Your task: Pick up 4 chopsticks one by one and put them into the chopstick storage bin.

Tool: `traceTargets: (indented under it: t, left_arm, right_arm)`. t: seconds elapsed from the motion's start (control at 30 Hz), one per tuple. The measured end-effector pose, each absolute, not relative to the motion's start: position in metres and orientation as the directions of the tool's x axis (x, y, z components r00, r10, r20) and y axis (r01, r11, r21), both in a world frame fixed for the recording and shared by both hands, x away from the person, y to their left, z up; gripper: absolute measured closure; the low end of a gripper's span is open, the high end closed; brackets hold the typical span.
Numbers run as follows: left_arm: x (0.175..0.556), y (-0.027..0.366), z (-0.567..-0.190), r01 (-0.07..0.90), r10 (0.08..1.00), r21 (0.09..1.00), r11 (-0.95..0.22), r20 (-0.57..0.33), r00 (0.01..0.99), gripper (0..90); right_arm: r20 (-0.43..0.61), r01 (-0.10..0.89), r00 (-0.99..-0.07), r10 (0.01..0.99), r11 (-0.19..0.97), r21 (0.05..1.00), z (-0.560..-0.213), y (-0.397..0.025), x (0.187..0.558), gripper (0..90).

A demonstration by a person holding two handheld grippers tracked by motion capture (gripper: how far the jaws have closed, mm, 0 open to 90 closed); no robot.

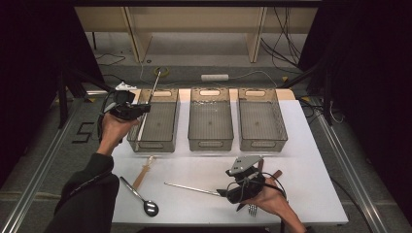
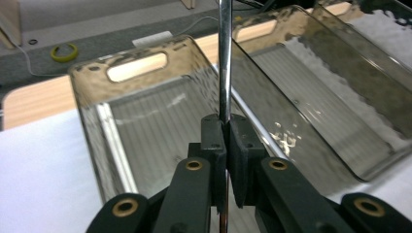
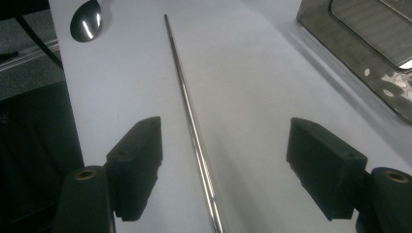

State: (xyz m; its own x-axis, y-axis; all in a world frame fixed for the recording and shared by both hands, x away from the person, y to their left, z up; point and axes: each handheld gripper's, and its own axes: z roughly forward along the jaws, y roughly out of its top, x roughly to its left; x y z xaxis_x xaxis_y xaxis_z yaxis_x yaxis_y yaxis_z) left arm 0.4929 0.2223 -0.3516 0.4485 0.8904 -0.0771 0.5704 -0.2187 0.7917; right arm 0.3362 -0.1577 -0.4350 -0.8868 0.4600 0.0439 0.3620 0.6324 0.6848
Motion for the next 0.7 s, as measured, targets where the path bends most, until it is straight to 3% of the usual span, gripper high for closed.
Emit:
traceTargets:
  t: [0.7]
  left_arm:
    - [0.514,0.220,-0.388,0.549,0.921,0.821,-0.156,-0.080,0.382,85.0]
  right_arm:
    - [0.037,0.348,-0.894,0.446,0.640,0.685,-0.434,-0.156,0.333,30.0]
